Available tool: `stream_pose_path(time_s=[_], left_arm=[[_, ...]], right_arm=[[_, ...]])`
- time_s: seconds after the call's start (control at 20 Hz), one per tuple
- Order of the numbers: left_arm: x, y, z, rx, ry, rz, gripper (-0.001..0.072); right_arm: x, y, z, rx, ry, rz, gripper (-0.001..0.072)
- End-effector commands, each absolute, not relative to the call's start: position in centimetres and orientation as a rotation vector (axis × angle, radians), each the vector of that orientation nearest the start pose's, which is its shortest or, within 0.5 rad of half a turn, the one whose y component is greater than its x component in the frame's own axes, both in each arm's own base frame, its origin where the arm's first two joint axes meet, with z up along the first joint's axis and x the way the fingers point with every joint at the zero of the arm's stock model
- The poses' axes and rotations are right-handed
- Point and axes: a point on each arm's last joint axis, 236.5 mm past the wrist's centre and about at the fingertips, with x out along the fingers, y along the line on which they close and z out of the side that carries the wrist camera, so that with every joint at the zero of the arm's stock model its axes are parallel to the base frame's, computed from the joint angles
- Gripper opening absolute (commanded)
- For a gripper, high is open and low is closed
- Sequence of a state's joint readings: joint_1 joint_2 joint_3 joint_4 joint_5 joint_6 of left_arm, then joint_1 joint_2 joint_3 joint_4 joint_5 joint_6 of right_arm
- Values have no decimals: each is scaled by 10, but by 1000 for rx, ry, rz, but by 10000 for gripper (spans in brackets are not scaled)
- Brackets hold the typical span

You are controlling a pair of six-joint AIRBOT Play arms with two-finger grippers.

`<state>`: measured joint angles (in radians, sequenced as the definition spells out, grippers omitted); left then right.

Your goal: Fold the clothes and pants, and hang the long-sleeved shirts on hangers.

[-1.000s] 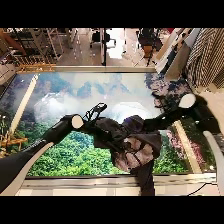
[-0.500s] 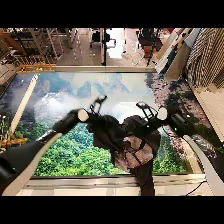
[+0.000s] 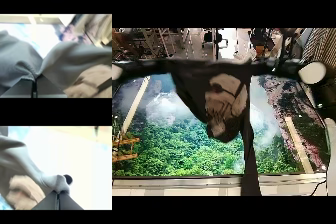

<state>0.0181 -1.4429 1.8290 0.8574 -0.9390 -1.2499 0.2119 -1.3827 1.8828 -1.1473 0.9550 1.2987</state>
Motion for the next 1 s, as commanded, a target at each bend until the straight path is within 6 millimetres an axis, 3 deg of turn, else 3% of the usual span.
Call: stream_pose_path(time_s=[0.0,0.1,0.2,0.35,0.4,0.45,0.5,0.55,0.6,0.75,0.85,0.95], left_arm=[[468,-90,242,-250,747,-577,10],[432,-112,174,-239,967,-674,8],[399,-129,105,-279,1118,-690,8],[329,-116,-3,-271,1364,-583,9],[305,-105,-28,-249,1438,-550,12],[289,-94,-45,-232,1496,-517,77],[284,-88,-48,-239,1511,-503,243],[290,-89,-42,-276,1490,-505,376],[302,-99,-27,-333,1438,-530,427],[329,-152,26,-394,1260,-724,427],[331,-185,27,-341,1222,-767,428],[338,-223,12,-291,1193,-770,447]], right_arm=[[433,201,287,-59,627,696,21],[387,216,211,-105,914,828,21],[331,245,145,-105,1152,985,21],[238,289,62,-81,1441,1148,30],[204,296,39,-93,1536,1184,164],[181,296,24,-120,1606,1197,304],[170,294,16,-139,1646,1188,338],[171,292,14,-146,1648,1171,345],[185,289,14,-137,1623,1128,366],[257,263,6,-62,1511,854,366],[309,232,-5,-13,1426,626,366],[336,221,-9,-12,1350,558,370]])
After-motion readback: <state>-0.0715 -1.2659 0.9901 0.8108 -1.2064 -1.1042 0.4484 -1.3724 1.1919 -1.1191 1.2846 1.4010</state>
